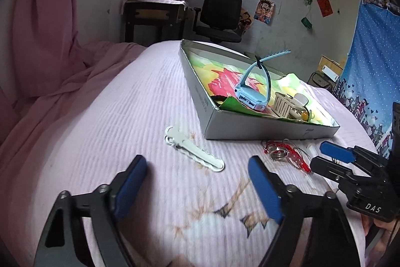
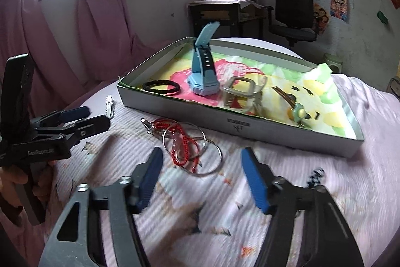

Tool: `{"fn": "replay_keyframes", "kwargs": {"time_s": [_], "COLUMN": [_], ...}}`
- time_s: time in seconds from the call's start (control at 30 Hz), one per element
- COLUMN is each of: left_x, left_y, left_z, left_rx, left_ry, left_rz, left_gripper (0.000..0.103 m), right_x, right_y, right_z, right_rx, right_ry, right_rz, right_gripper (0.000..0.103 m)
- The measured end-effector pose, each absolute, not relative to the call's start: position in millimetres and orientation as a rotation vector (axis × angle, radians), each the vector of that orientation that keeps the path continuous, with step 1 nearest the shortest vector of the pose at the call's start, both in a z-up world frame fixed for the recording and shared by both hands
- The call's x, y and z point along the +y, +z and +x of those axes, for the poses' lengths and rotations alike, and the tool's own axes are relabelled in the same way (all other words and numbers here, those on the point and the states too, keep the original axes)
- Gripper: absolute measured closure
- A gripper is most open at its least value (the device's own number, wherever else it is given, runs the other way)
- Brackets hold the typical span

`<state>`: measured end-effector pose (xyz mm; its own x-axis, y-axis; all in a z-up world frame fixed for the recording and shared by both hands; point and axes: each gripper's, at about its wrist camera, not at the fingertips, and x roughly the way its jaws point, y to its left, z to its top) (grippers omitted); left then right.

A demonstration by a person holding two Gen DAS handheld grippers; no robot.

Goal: Organize jewelry
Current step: 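Grasp the white hair clip with the left tool while the right tool grasps the red beaded strap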

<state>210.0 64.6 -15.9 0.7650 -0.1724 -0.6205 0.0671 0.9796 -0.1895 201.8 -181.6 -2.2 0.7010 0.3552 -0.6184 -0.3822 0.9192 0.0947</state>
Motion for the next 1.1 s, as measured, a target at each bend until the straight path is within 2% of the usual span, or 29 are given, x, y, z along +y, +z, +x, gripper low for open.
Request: {"fn": "replay_keyframes", "kwargs": {"time_s": [0.17,0.53,0.6,0.73,0.83,1.1], "left_x": [68,70,70,69,70,70], "left_y": [-17,-23,-24,-24,-25,-24], "left_z": [216,225,225,224,221,218], "left_rx": [0.696,0.716,0.713,0.706,0.699,0.689], "left_ry": [-0.156,-0.137,-0.137,-0.136,-0.138,-0.144], "left_rz": [-0.201,-0.23,-0.233,-0.232,-0.237,-0.234], "left_gripper": [0.04,0.061,0.061,0.062,0.062,0.062], "right_x": [-175,-167,-166,-167,-166,-169], "right_y": [-2,-12,-12,-12,-13,-17], "right_z": [206,209,209,207,207,209], "right_rx": [0.694,0.725,0.726,0.723,0.72,0.718], "right_ry": [0.449,0.472,0.474,0.475,0.478,0.479], "right_rz": [-0.047,-0.065,-0.063,-0.062,-0.06,-0.044], "right_gripper": [0.067,0.072,0.076,0.078,0.088,0.09]}}
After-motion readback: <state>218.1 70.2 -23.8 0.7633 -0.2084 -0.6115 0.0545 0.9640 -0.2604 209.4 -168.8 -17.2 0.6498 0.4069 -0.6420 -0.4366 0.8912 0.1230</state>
